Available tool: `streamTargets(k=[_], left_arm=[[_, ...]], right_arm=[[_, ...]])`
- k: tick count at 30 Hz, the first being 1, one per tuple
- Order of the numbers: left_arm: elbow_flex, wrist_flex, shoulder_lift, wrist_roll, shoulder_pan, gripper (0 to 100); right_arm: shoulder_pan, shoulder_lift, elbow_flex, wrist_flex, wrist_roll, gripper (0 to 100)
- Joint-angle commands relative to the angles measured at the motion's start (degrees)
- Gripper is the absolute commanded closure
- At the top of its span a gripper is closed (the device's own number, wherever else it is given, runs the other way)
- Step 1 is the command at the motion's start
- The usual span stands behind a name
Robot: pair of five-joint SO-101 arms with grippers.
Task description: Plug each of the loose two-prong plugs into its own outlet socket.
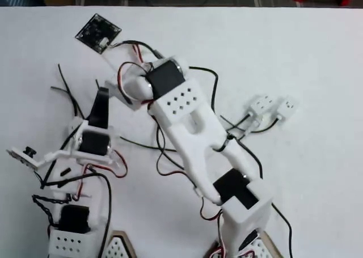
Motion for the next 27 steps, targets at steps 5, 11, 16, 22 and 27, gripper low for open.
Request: streamTargets(k=[5,11,16,22,27], left_arm=[[-0.2,-0.4,0.6,0.4,0.6,97],[-0.2,-0.4,0.6,-6.9,0.2,97],[0.6,-0.4,0.6,-18.7,0.2,97],[1.4,0.1,0.6,-26.5,0.2,97],[1.1,0.0,0.6,-35.2,-0.2,98]], right_arm=[[5.8,-2.2,-5.2,4.2,0.8,64.4],[14.4,-7.6,-9.0,13.6,0.8,64.4],[24.7,-15.0,-2.5,15.0,0.5,64.4],[37.6,-25.1,18.7,15.0,0.4,64.4],[43.0,-31.9,41.8,13.0,0.4,64.4]])
